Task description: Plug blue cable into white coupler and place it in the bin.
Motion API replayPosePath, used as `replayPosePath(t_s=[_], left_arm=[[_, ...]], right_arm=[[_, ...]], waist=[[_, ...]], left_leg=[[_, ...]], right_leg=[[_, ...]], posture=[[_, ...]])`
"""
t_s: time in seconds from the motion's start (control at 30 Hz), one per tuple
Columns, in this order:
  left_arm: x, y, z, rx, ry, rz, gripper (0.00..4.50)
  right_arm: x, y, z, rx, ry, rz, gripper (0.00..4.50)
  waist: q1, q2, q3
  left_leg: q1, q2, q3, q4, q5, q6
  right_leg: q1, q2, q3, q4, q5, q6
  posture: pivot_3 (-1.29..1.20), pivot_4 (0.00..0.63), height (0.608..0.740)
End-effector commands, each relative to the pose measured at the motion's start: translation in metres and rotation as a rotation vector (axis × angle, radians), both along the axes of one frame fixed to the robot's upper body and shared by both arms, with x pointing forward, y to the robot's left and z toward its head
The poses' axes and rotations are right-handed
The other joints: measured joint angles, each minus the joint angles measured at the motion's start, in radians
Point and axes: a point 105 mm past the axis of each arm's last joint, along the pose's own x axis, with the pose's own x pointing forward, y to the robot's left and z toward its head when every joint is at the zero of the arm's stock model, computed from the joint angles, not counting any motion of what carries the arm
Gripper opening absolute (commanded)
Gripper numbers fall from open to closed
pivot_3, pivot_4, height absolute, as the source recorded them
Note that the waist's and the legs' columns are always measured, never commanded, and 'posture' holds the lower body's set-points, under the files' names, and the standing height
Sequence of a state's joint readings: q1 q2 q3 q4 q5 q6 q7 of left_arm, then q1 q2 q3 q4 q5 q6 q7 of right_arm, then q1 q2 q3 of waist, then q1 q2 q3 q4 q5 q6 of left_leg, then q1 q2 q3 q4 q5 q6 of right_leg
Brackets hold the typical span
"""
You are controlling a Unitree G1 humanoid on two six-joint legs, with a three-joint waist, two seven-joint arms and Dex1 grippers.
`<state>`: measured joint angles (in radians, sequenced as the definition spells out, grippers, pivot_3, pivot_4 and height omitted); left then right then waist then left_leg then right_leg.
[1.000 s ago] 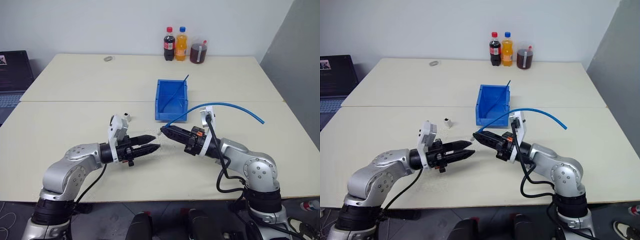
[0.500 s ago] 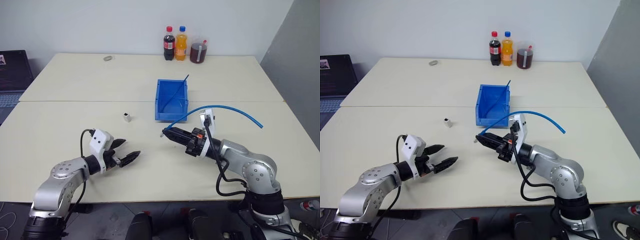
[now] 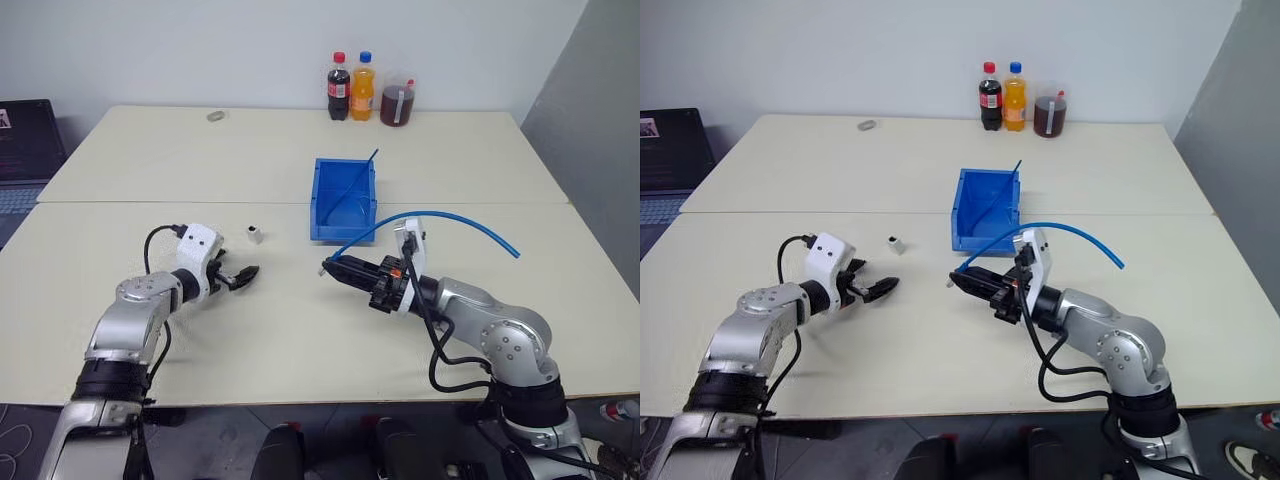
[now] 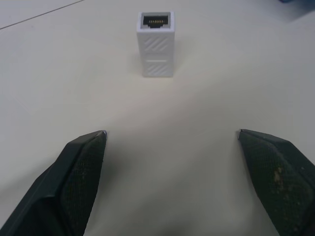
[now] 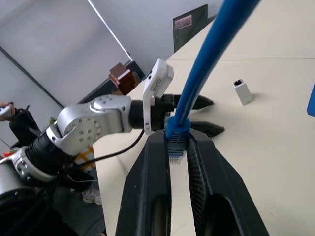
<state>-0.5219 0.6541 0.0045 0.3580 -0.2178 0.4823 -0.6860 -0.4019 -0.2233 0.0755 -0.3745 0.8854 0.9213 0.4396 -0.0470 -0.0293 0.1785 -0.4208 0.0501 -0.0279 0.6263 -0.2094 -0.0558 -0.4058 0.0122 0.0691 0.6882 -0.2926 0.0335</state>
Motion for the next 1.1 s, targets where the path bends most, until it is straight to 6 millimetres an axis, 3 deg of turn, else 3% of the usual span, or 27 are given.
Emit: replayPosePath(t_s=[0.03, 0.23, 0.77, 1.1], left_arm=[[0.019, -0.010, 0.002, 0.012, 0.016, -0.038, 4.50], [0.038, -0.023, 0.011, 0.017, 0.012, -0.094, 4.50], [0.057, -0.043, 0.015, 0.009, 0.003, -0.128, 4.50], [0.060, -0.041, 0.012, -0.004, -0.004, -0.088, 2.23]], right_arm=[[-0.005, 0.000, 0.011, 0.026, -0.045, 0.011, 0.18], [-0.006, 0.000, 0.011, 0.025, -0.048, 0.004, 0.18], [-0.007, 0.001, 0.010, 0.026, -0.046, -0.001, 0.18], [-0.009, 0.001, 0.009, 0.026, -0.044, -0.005, 0.18]], waist=[[0.006, 0.000, 0.000], [0.015, 0.000, 0.000], [0.015, 0.000, 0.000], [0.015, 0.000, 0.000]], left_leg=[[0.000, 0.000, 0.000, 0.000, 0.000, 0.000], [-0.001, -0.001, 0.000, 0.001, 0.000, 0.000], [-0.002, -0.001, -0.001, 0.002, 0.000, 0.000], [-0.002, -0.001, -0.001, 0.002, 0.000, 0.000]], right_leg=[[0.000, 0.000, 0.000, 0.000, 0.000, 0.000], [0.000, 0.000, 0.000, 0.000, 0.000, 0.000], [0.000, 0.000, 0.000, 0.000, 0.000, 0.000], [0.000, 0.000, 0.000, 0.001, 0.000, 0.000]], posture=[[0.00, 0.150, 0.740], [0.00, 0.150, 0.740], [0.00, 0.150, 0.740], [0.00, 0.150, 0.740]])
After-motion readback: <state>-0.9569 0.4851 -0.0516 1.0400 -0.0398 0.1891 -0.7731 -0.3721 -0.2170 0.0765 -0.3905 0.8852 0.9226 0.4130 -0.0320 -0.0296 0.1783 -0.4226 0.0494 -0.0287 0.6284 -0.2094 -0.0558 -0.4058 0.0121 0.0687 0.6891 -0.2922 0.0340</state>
